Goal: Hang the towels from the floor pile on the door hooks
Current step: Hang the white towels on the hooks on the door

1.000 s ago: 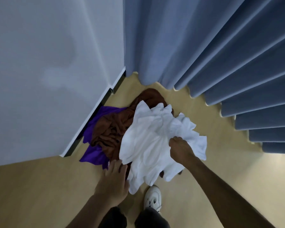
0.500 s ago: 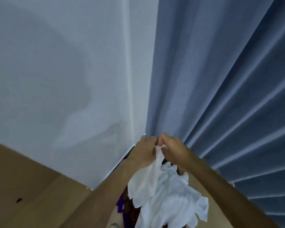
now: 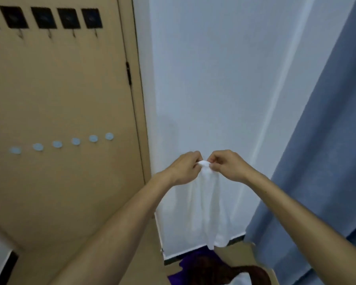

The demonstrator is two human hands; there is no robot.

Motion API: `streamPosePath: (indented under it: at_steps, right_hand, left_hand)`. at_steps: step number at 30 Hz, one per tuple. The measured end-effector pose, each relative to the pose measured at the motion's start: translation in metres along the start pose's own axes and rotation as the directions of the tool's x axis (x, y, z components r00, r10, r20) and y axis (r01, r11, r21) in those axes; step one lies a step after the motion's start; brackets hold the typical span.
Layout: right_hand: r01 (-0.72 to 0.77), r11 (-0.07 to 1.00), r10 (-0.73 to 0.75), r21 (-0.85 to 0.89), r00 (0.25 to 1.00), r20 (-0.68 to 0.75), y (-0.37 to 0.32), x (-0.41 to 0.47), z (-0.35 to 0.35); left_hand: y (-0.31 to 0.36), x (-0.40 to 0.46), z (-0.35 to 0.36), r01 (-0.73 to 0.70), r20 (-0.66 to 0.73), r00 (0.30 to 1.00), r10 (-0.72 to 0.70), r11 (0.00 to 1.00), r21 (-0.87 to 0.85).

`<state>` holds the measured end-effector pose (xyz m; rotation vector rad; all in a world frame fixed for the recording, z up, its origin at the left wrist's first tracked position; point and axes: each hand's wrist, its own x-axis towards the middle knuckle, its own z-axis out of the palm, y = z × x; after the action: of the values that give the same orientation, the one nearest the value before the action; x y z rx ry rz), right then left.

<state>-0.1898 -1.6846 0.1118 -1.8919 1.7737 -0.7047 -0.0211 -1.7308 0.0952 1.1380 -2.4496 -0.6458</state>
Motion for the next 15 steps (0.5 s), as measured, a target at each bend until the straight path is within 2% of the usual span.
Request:
streamPosePath:
  at_steps: [4, 8, 11, 15]
  right_hand:
    - [0.109, 0.988, -0.106, 0.106, 0.994, -0.039, -0.064, 0.017, 0.018]
    - [0.173, 0.983, -0.177, 0.066, 0.983, 0.054, -0.122, 0.027, 0.059]
    - [0.192, 0.977, -0.2, 0.093, 0.976, 0.087, -0.163, 0.033, 0.094]
    - [0.247, 0.962, -0.263, 0.114, 0.952, 0.158, -0.218, 0.037, 0.142]
  left_hand:
    - [-0.023, -0.04, -0.054, 0.129, -0.036, 0.991, -0.132, 0.989, -0.077]
    - [-0.059, -0.093, -0.094, 0.209, 0.041, 0.978, -0.207, 0.975, -0.07]
    - [-0.087, -0.136, -0.126, 0.24, 0.042, 0.971, -0.237, 0.967, -0.085]
    - [-0.124, -0.192, -0.171, 0.282, -0.032, 0.953, -0.301, 0.923, -0.261]
